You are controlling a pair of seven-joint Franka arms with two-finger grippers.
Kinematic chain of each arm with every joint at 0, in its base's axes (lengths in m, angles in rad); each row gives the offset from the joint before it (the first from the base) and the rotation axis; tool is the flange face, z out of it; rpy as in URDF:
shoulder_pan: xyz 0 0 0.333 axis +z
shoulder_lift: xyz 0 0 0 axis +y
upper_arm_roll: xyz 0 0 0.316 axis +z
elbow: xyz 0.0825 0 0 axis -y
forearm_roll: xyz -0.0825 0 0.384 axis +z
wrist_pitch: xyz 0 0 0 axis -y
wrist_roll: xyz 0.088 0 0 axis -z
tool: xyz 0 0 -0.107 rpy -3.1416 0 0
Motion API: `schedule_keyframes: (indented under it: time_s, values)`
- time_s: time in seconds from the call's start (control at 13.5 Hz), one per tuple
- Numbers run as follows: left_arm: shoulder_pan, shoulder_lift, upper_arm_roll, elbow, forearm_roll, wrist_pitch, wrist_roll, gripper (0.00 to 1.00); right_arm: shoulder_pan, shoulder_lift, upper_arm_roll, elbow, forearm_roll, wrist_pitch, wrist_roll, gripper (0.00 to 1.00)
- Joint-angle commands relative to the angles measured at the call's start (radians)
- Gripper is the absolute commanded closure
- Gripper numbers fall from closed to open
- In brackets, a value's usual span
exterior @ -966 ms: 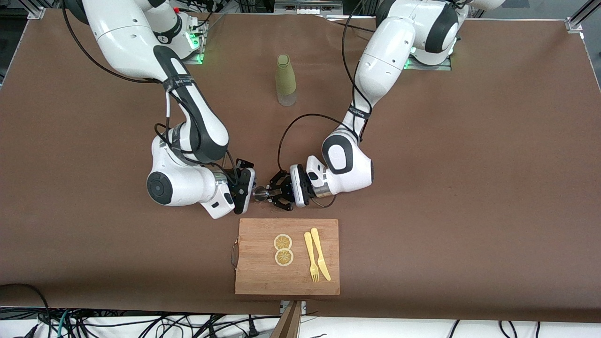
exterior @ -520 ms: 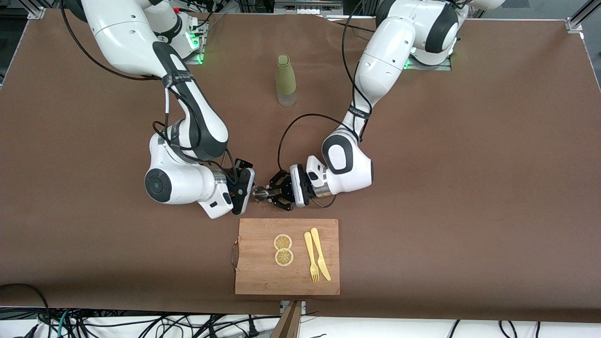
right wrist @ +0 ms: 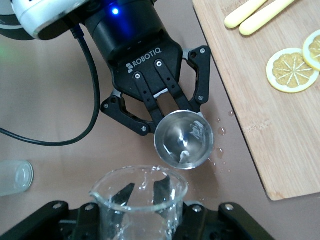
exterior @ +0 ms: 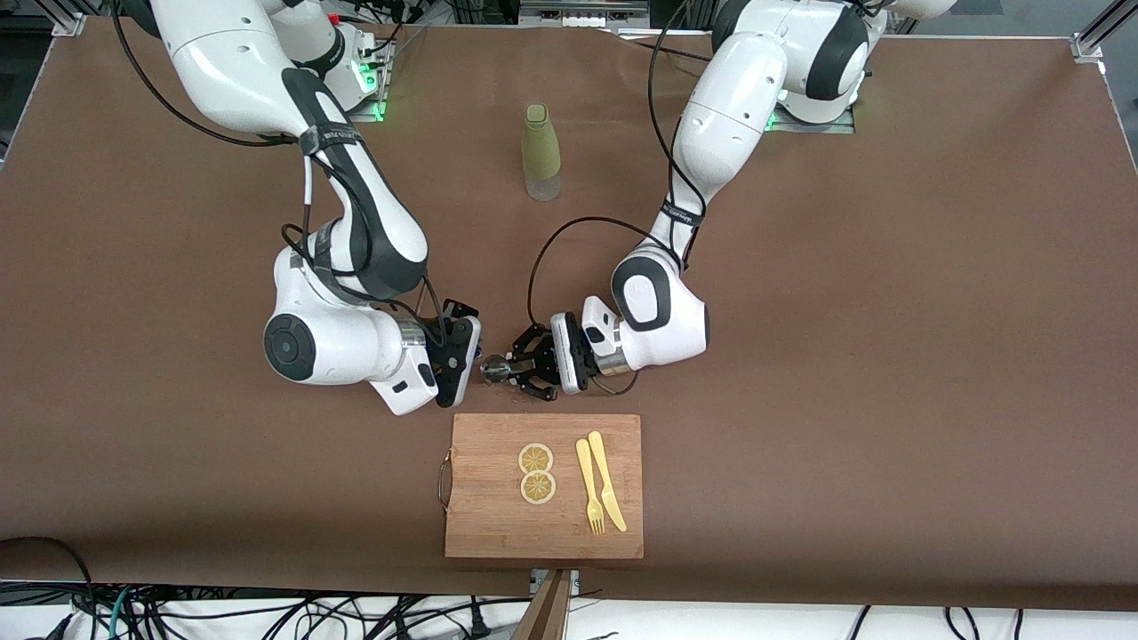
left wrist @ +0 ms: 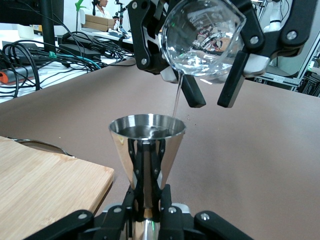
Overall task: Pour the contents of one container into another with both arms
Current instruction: 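Tilt the glass cup with the right gripper, pouring liquid into the jigger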
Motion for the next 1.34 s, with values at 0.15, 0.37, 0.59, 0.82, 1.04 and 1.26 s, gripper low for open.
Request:
schedule_keyframes:
  time_s: [0.15, 0.37, 0.59, 0.82, 1.04, 1.26]
  values:
    - [-0.015, 0.009, 0.020, 0.020, -0.051, -0.007, 0.035, 1.00, 0.013, -0.010, 0.000, 0.011, -0.024, -0.020, 0.033, 0.75]
    - [-0.016, 0.009, 0.022, 0.020, -0.051, -0.007, 0.036, 1.00, 0.027, -0.010, -0.004, 0.011, -0.034, -0.018, 0.039, 0.75]
    - [-0.016, 0.008, 0.027, 0.020, -0.049, -0.007, 0.036, 1.00, 0.027, -0.010, -0.003, 0.011, -0.045, -0.020, 0.038, 0.75]
    - [-0.016, 0.008, 0.027, 0.017, -0.049, -0.008, 0.068, 1.00, 0.027, -0.010, -0.004, 0.011, -0.050, -0.020, 0.038, 0.75]
    - [-0.015, 0.006, 0.027, 0.014, -0.051, -0.008, 0.073, 1.00, 0.027, -0.008, -0.004, 0.011, -0.056, -0.020, 0.036, 0.75]
    - [-0.013, 0.006, 0.027, 0.013, -0.052, -0.010, 0.075, 1.00, 0.017, -0.007, -0.001, 0.017, -0.053, -0.011, 0.007, 0.75]
